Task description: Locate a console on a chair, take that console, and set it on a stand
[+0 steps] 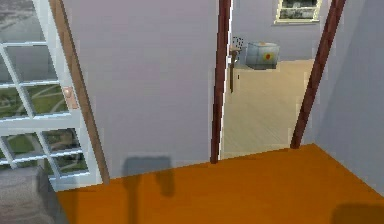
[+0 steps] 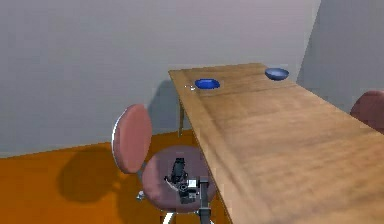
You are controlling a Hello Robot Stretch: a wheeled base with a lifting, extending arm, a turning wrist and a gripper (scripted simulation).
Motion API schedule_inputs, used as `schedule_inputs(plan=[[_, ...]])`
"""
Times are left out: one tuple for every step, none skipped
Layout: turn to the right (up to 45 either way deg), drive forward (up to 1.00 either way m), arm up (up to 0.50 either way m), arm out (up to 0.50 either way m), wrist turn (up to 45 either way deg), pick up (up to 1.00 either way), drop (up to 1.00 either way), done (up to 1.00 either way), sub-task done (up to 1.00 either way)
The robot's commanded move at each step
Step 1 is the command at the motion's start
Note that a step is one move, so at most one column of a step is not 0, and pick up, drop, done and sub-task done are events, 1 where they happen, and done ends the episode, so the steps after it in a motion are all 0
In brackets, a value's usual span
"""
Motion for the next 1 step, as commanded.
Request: schedule_inputs(plan=[[0.0,0.00,0.50,0.00,0.0,0.00,0.00,0.00,0.00]])
